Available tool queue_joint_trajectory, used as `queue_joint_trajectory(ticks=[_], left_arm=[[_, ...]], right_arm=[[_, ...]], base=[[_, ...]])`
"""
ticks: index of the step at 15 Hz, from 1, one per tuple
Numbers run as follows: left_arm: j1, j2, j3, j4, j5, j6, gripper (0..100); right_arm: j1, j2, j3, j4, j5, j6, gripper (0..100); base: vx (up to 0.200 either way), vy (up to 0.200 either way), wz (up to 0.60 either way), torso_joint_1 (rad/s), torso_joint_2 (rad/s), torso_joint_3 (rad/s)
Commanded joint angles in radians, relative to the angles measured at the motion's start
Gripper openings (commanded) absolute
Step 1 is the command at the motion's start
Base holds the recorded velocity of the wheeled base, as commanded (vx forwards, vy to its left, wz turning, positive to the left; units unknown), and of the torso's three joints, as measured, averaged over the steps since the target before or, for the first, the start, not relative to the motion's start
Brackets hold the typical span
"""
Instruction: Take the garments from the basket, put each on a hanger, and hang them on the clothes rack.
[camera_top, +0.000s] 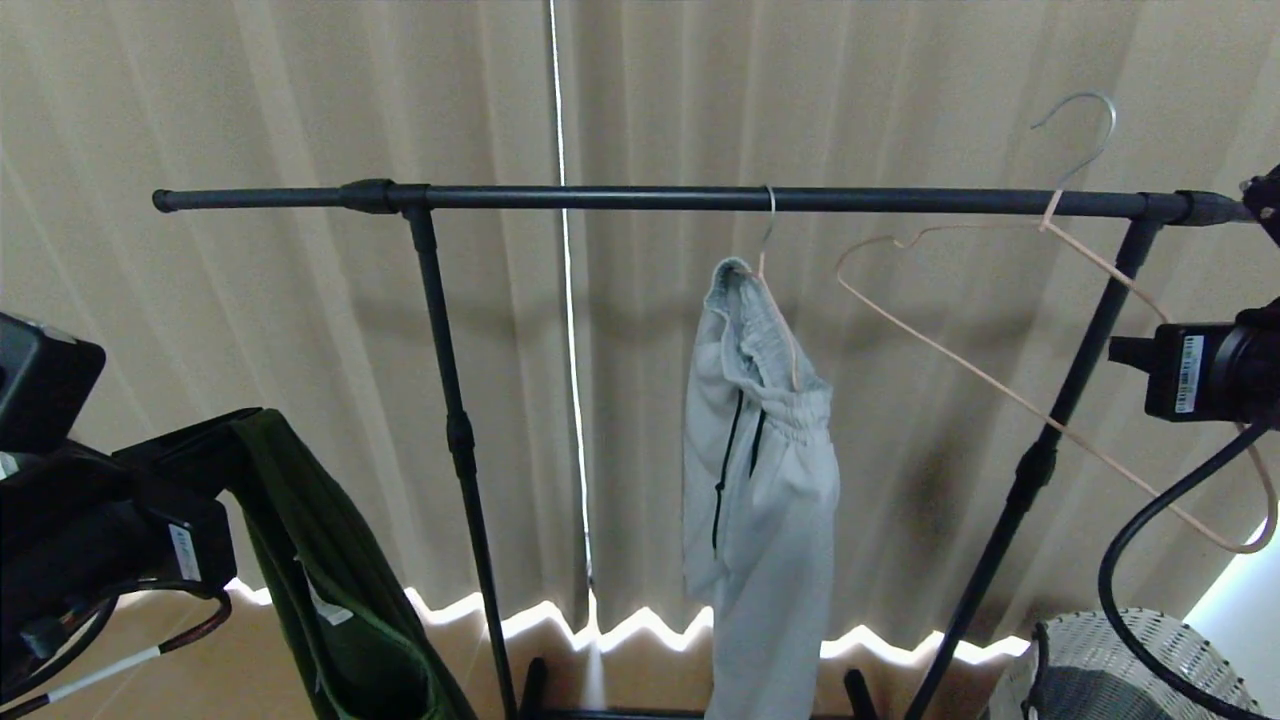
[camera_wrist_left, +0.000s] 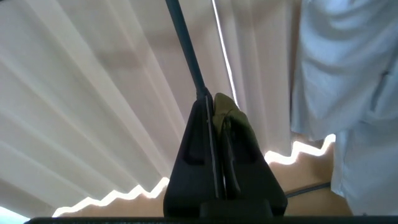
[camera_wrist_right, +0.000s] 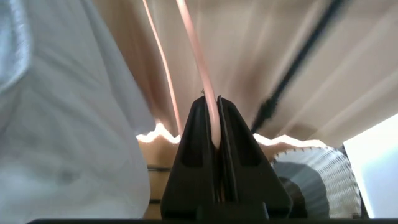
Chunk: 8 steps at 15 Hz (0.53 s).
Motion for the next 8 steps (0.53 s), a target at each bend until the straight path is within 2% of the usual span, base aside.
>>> queue_joint_trajectory(ticks=[1,7,8], left_arm=[[0.0,0.001,-0.002,0.001,0.001,0.001,0],[0.0,0.02,-0.008,0.001,0.001,-0.001,0],[-0.003,0.023,-0.005,0.001,0.001,0.001,0]], right_arm=[[0.006,-0.036,0.006,0.003,0.0,0.0,0],[0.045,-0.037,0.011,-0.011,0.006,0.004,0],[0.07,-0.036,0.011,-0.012,0.008,0.012,0]], base=[[-0.2,0.0,0.0,-0.012,0.0,0.012],[-0.2,0.0,0.0,0.0,0.0,0.002],[0.0,0.0,0.0,0.0,0.0,0.0]])
